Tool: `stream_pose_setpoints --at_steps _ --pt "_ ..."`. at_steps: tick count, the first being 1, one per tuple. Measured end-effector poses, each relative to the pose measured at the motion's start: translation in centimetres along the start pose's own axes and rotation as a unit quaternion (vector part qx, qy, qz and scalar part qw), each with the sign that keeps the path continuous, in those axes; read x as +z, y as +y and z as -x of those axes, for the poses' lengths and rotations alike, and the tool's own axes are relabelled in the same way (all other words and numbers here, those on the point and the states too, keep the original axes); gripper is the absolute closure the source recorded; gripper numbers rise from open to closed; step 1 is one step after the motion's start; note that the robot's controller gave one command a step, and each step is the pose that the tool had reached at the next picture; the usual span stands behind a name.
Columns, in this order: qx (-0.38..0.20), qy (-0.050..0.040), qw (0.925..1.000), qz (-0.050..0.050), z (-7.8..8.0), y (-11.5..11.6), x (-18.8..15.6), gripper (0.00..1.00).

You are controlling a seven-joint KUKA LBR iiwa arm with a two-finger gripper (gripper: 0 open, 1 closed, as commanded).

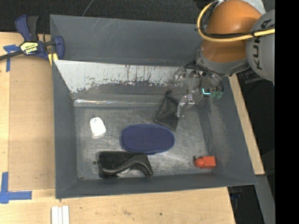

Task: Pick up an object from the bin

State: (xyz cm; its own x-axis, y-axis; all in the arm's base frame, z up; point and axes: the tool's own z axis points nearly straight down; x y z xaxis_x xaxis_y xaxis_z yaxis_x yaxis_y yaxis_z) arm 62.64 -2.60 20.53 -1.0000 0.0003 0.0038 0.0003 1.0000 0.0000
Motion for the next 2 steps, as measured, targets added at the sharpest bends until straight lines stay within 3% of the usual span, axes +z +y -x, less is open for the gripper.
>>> stream_pose_setpoints --at_steps 1,2 --pt "0.035 0.0006 0.9994 0.0 -2.5 -0.9 10.1 0.0" --pt "0.098 -0.0036 0.9952 0.0 -1.1 -4.0 11.5 0.0"
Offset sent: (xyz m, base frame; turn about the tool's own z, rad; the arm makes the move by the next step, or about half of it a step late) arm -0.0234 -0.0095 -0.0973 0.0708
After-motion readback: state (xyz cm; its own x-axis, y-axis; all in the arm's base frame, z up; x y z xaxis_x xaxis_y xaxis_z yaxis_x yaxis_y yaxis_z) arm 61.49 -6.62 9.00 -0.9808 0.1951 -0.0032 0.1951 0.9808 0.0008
